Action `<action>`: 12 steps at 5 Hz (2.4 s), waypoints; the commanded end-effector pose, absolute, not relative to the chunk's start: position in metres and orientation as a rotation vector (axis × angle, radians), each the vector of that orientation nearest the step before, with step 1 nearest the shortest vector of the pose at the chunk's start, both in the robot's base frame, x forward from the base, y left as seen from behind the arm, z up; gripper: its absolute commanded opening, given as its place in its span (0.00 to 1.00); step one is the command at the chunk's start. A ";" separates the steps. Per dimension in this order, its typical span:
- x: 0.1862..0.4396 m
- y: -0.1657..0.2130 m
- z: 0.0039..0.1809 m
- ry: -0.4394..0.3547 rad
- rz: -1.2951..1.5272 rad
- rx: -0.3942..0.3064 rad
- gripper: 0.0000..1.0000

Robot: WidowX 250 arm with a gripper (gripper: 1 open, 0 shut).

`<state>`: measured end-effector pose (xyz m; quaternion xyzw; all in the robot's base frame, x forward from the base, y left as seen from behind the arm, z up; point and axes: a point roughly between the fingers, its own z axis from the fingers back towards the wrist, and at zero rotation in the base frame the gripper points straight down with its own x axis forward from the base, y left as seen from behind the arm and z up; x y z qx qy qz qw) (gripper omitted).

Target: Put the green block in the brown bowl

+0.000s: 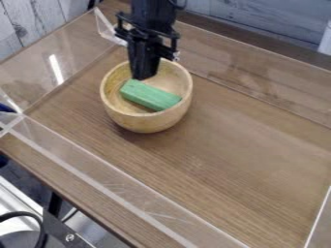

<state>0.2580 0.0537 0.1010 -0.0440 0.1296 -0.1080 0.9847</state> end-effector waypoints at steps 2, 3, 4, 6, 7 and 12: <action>0.275 0.048 0.107 0.217 -0.246 -0.065 0.00; 0.279 0.049 0.104 0.225 -0.252 -0.048 0.00; 0.277 0.052 0.104 0.235 -0.258 -0.036 0.00; 0.281 0.051 0.114 0.226 -0.267 -0.021 0.00; 0.285 0.045 0.128 0.201 -0.277 -0.018 0.00; 0.292 0.001 0.080 0.287 -0.407 0.041 0.00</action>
